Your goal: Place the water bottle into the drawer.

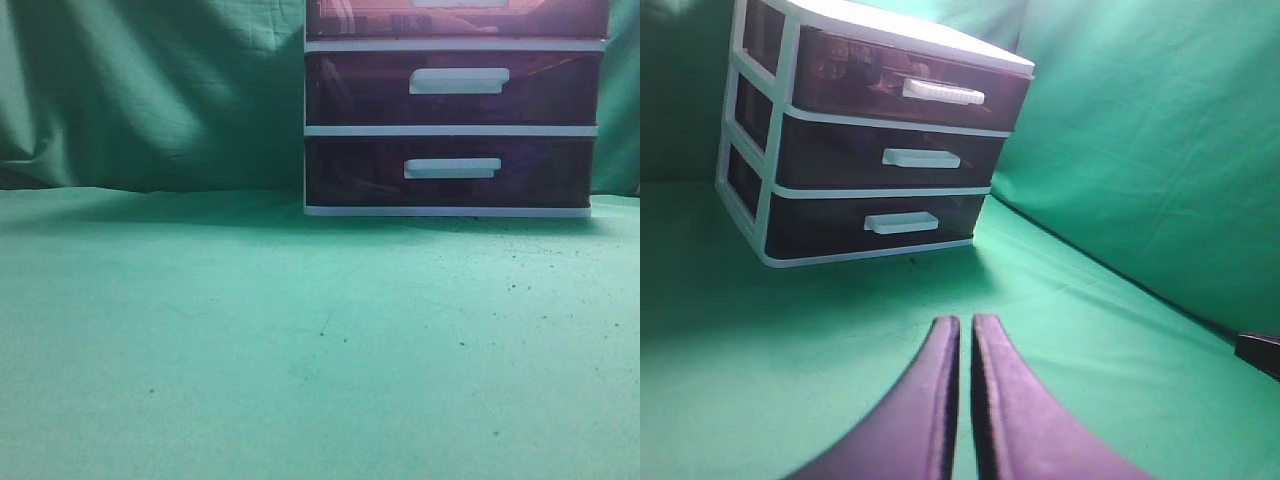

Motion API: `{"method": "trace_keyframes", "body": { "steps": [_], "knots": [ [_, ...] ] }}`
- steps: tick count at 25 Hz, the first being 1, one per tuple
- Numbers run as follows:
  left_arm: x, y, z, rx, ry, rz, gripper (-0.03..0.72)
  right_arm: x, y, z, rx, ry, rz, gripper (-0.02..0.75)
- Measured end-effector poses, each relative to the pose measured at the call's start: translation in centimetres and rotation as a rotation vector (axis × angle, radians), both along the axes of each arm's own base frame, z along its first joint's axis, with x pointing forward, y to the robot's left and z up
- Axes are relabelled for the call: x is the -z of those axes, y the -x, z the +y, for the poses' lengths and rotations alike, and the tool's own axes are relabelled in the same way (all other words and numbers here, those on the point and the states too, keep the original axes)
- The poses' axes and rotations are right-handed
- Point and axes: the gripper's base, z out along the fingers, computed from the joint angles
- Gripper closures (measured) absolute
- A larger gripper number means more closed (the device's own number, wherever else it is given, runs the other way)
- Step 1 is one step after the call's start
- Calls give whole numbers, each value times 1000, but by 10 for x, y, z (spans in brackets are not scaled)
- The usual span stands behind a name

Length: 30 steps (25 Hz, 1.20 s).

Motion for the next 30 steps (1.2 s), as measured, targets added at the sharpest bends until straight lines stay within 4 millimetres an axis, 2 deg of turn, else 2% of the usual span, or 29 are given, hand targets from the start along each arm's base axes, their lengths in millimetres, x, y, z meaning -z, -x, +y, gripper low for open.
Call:
{"method": "trace_keyframes", "body": {
  "steps": [19, 22, 26, 28, 30],
  "knots": [
    [-1, -1, 2, -24, 4, -5, 688, 0, 0, 0, 0, 0, 0, 738],
    [-5, -3, 3, -49, 107, 14, 688, 0, 0, 0, 0, 0, 0, 738],
    [-14, -6, 10, -112, 342, 64, 688, 0, 0, 0, 0, 0, 0, 738],
    [-17, -7, 11, -125, 331, 5, 688, 0, 0, 0, 0, 0, 0, 738],
    [-22, -6, 13, -142, 241, -122, 688, 0, 0, 0, 0, 0, 0, 738]
  ]
}}
